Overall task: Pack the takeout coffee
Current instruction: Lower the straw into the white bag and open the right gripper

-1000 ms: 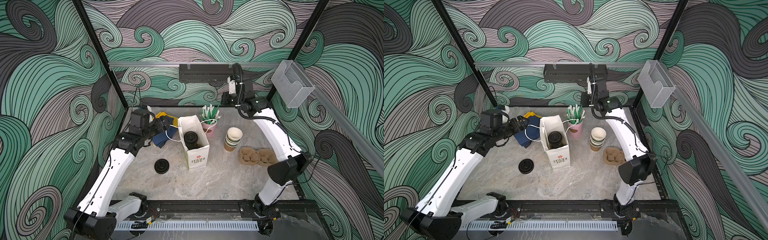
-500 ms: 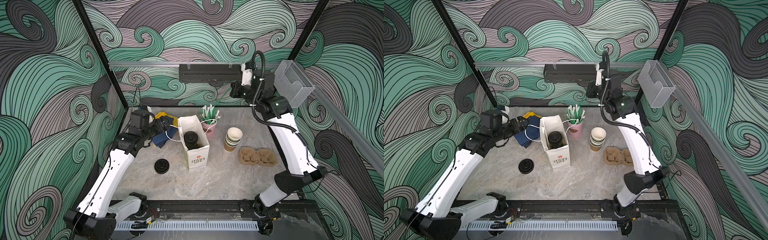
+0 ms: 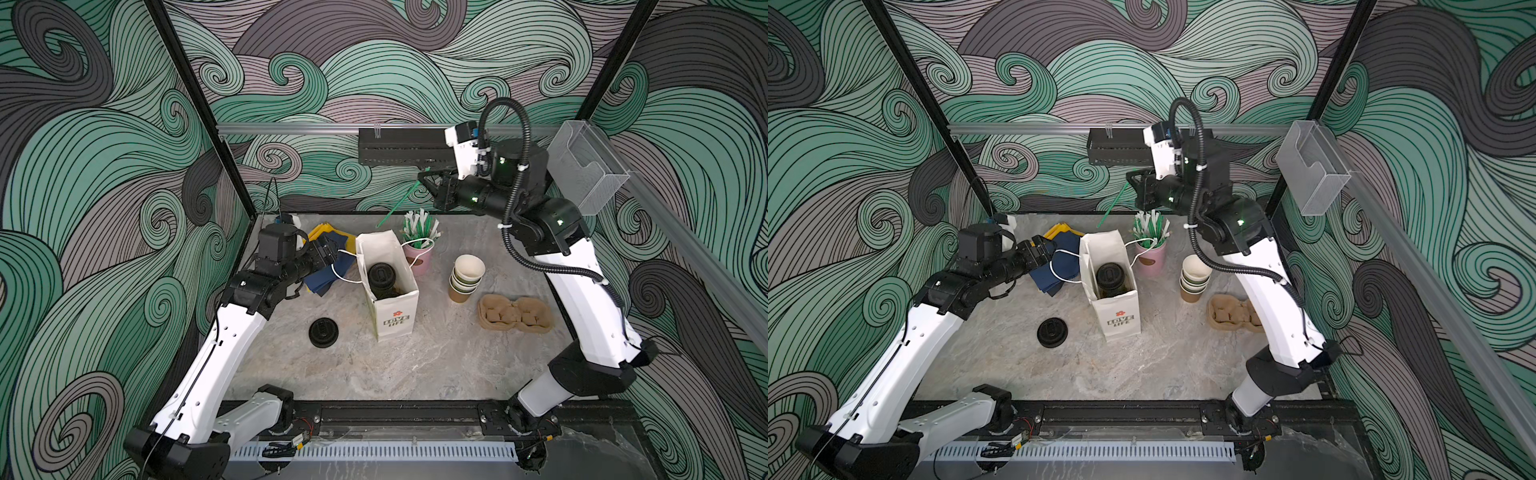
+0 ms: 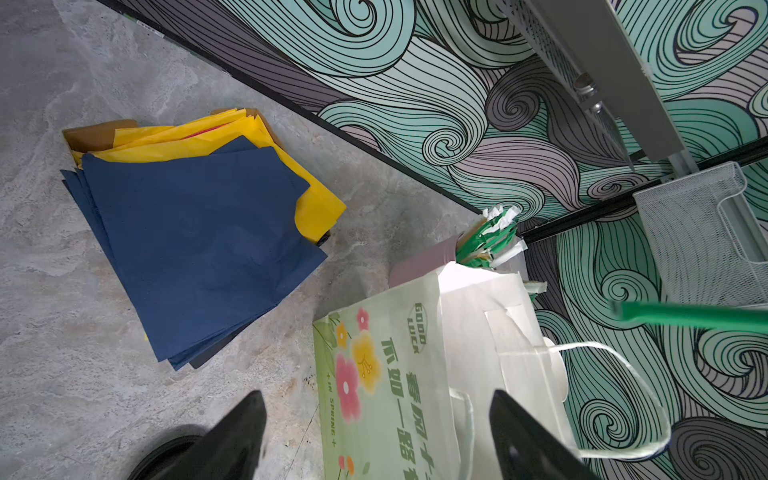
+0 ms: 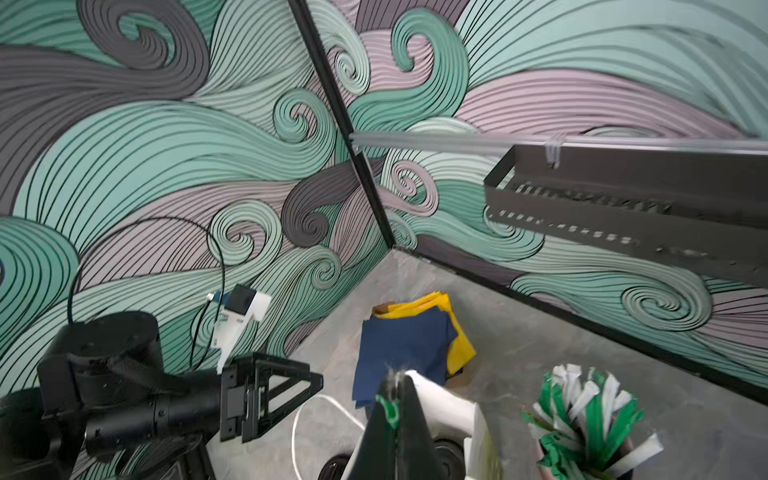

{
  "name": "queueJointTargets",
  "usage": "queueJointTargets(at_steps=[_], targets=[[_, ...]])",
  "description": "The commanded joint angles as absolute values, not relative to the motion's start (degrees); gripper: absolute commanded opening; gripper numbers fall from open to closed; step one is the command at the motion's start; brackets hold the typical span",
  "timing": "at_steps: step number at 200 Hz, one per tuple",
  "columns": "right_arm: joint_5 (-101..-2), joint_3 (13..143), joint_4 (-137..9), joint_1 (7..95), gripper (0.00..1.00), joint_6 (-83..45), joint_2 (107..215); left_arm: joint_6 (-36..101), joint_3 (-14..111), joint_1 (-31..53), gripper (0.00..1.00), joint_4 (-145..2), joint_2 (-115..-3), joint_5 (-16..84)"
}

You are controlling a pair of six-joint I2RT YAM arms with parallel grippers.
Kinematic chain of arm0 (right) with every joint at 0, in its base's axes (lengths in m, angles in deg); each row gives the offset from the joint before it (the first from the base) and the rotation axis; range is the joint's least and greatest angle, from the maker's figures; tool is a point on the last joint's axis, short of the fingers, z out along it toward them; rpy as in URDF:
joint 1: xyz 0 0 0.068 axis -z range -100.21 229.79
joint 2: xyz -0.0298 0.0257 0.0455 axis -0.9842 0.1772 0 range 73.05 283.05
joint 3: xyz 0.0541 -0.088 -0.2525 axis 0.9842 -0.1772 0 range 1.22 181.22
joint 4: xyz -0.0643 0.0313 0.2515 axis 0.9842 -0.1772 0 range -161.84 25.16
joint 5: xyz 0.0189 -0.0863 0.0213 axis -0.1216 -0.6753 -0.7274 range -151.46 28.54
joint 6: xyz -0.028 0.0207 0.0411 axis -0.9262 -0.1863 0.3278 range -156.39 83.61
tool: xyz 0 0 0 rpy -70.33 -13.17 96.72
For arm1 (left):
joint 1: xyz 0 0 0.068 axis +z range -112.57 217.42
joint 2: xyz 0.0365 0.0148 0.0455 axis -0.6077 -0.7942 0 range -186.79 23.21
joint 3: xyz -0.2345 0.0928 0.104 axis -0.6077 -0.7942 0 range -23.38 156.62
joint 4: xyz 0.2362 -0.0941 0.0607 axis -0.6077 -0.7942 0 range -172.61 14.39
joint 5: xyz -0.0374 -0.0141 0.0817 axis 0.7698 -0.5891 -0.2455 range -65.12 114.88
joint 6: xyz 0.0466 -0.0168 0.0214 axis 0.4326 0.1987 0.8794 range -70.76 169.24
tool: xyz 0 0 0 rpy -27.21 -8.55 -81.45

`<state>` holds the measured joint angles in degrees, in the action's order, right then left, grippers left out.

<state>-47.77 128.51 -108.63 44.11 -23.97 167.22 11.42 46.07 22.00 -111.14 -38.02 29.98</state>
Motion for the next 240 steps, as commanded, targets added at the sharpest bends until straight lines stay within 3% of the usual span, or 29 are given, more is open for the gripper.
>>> queueJointTargets(at_steps=[1, 63, 162, 190, 240], targets=[[-46.9, 127.2, -115.1, 42.1, 0.01, -26.2, 169.6, 11.3, 46.0, 22.5, 0.86, -111.1, -36.3, 29.4], [-41.8, 132.1, -126.9, 39.6, 0.02, -27.3, 178.6, 10.5, 44.6, 22.4, 0.86, -111.4, -34.2, 28.4], [-40.4, 126.2, -119.1, 37.8, 0.04, -25.5, 186.6, 9.6, 44.0, 22.4, 0.86, -110.6, -34.1, 27.8], [-40.9, 126.2, -116.9, 37.7, 0.10, -25.1, 188.6, 9.2, 43.9, 22.4, 0.86, -110.0, -34.6, 27.7], [-41.8, 130.5, -117.0, 37.7, 0.36, -25.2, 191.0, 9.4, 44.5, 22.4, 0.86, -109.2, -35.5, 27.4]])
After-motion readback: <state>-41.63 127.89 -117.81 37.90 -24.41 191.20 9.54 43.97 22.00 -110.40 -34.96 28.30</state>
